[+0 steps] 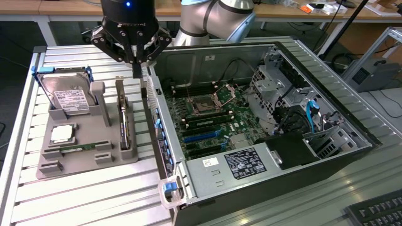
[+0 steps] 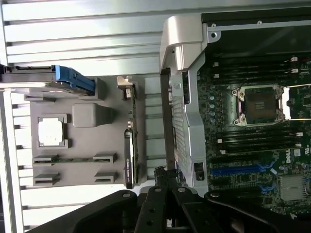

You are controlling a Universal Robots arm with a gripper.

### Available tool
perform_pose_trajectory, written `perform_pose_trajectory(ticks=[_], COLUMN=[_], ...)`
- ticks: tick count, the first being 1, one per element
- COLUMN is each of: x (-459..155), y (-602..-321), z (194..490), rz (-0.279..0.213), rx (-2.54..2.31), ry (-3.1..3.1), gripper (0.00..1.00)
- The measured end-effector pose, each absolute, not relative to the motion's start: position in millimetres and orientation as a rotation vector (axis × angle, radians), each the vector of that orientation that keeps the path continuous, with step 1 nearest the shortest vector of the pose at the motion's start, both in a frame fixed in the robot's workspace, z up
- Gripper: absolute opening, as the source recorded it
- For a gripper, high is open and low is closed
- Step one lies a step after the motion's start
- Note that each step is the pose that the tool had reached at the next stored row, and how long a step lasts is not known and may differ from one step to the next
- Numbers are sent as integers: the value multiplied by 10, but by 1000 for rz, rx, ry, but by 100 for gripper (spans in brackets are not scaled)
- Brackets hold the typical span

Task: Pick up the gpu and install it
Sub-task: 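Reach for the gpu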

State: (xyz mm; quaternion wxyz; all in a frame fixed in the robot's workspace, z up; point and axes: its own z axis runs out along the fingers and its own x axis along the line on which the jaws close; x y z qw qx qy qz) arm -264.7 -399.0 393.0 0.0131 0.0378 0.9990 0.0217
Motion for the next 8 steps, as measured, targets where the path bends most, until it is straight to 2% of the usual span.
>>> perform_pose_trajectory(ticks=[8], x=[-2694], y=[-3989], z=[3930], rz=[68], rx=[118], ry=[3112], gripper=[11])
